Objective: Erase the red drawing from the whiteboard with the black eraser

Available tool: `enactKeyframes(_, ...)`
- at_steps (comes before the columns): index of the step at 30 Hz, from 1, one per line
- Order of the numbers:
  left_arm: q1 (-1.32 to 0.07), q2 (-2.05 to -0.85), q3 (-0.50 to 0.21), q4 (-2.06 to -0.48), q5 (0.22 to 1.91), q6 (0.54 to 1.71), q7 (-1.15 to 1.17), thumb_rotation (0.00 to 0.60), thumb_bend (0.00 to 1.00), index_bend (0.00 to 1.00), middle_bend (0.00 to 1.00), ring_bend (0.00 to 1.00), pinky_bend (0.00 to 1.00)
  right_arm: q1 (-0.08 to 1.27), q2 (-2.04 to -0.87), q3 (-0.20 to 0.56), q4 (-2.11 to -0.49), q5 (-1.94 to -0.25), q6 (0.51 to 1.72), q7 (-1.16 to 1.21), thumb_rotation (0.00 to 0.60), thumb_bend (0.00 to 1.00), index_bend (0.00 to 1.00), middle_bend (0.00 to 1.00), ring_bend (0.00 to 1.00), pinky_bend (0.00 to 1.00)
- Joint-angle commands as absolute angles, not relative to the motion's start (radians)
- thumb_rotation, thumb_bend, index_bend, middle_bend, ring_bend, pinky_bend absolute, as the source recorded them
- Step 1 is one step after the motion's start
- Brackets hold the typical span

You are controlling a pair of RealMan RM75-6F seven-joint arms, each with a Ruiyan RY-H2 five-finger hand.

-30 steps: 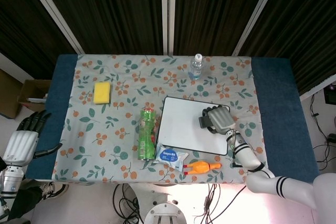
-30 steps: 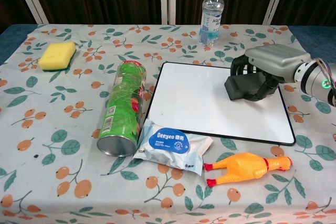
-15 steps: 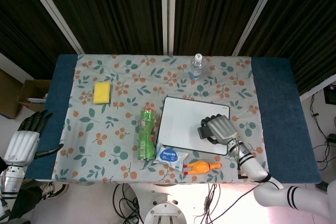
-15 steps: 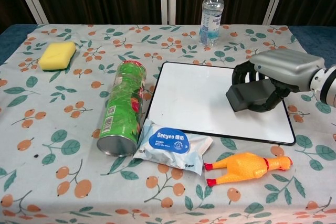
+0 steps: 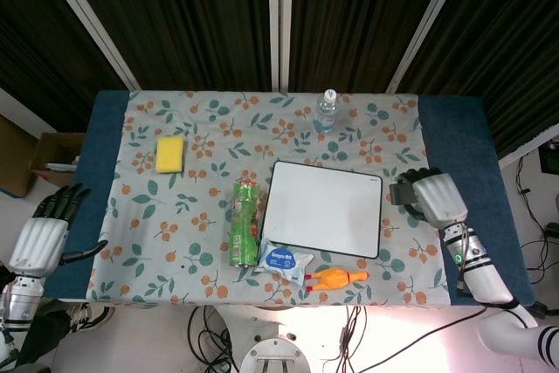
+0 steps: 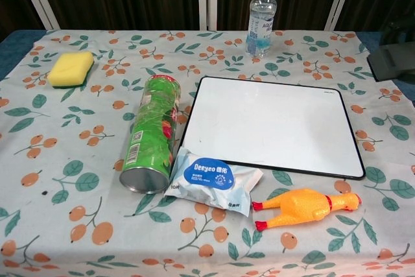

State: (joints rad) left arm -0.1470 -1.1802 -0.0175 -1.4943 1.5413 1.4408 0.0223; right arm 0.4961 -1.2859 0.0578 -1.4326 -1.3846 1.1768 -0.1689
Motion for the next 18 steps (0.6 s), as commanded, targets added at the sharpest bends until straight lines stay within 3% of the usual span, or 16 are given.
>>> enactKeyframes(1, -0.15, -1.184, -0.016, -1.494, 1.545, 1.438, 0.026, 0.0, 0.02, 0.09, 0.07, 0.05, 0.15, 0.451, -1.314, 0.009, -1.29, -1.387, 1.146, -0.074, 0.6, 0.42, 0.8, 0.64, 0.62, 0.7)
enactKeyframes(7, -0.149, -1.182, -0.015, -1.5, 1.543, 1.439, 0.037, 0.0, 0.02, 0.09, 0.07, 0.05, 0.15, 0.429, -1.412, -0.029, -1.118, -1.445, 1.141, 0.006, 0.6, 0.4, 0.76, 0.62, 0.6, 0.66)
enactKeyframes(11, -0.147, -1.182, -0.015, -1.498, 1.543, 1.444, 0.038, 0.0, 0.02, 0.09, 0.07, 0.05, 0.15, 0.427, -1.453, -0.036, -1.049, -1.464, 1.129, 0.046, 0.6, 0.37, 0.66, 0.55, 0.54, 0.6)
enactKeyframes(14, -0.146, -1.184, -0.017, -1.495, 1.544, 1.448, 0.034, 0.0, 0.02, 0.09, 0.07, 0.05, 0.15, 0.428, -1.469, -0.039, -1.02, -1.478, 1.122, 0.069, 0.6, 0.32, 0.52, 0.47, 0.45, 0.52)
enactKeyframes(16, -0.146, -1.186, -0.017, -1.492, 1.546, 1.45, 0.032, 0.0, 0.02, 0.09, 0.07, 0.05, 0.15, 0.43, -1.47, -0.044, -1.014, -1.485, 1.111, 0.081, 0.6, 0.25, 0.36, 0.37, 0.34, 0.43)
enactKeyframes(18, -0.146, -1.189, -0.019, -1.489, 1.55, 1.456, 0.03, 0.0, 0.02, 0.09, 0.07, 0.05, 0.15, 0.433, -1.46, -0.049, -1.021, -1.49, 1.094, 0.093, 0.6, 0.15, 0.13, 0.19, 0.15, 0.24)
